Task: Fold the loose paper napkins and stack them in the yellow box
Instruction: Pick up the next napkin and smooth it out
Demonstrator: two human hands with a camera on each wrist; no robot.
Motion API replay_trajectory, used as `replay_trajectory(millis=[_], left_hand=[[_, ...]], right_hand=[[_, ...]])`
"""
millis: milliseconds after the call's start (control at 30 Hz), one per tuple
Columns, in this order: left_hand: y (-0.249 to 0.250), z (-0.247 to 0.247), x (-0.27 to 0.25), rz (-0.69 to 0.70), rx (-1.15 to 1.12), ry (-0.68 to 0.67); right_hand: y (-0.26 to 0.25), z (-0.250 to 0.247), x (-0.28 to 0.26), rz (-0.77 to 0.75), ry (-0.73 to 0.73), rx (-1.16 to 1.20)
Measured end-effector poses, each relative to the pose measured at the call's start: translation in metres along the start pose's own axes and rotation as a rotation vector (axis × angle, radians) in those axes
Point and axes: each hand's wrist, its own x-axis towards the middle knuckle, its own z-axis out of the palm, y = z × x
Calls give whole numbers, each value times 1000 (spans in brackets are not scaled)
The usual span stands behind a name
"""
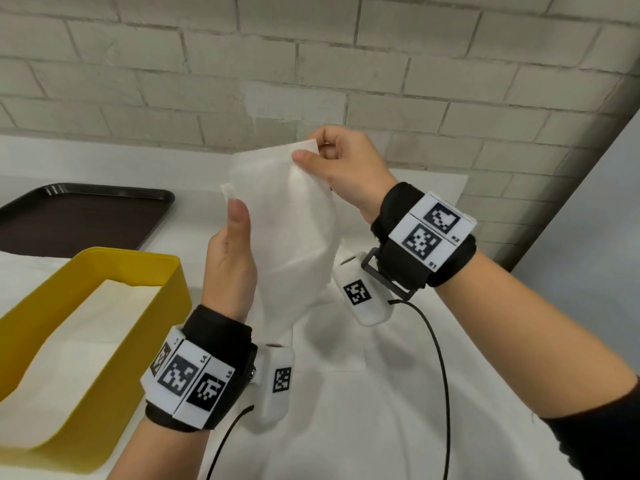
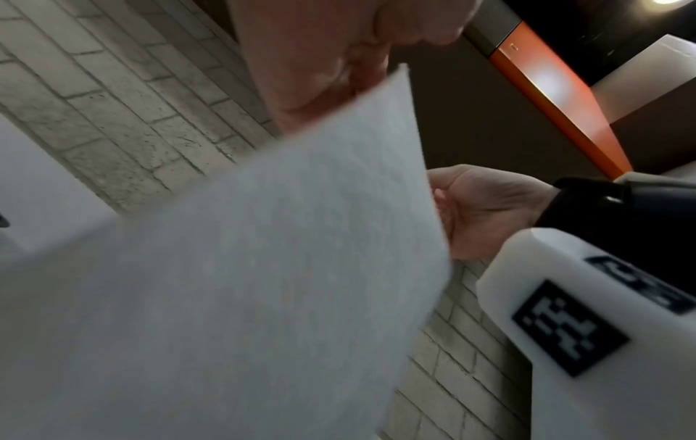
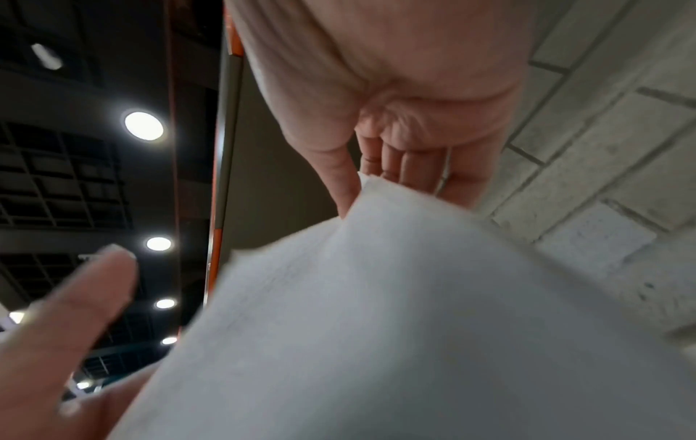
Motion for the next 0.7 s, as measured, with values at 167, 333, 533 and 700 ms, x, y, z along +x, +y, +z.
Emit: replay_trajectory(millis=[167, 333, 533, 700], left_hand=[[-7, -7, 7, -40, -41, 98], [-11, -12, 11, -76, -102, 154], [-12, -14, 12, -64, -59, 173], [-10, -14, 5, -29, 15, 145]], right_hand=[[-2, 1, -6, -38, -20, 79], [11, 5, -18, -11, -130, 180], [21, 10, -23, -14, -51, 226], [23, 15, -27, -242, 33, 95]])
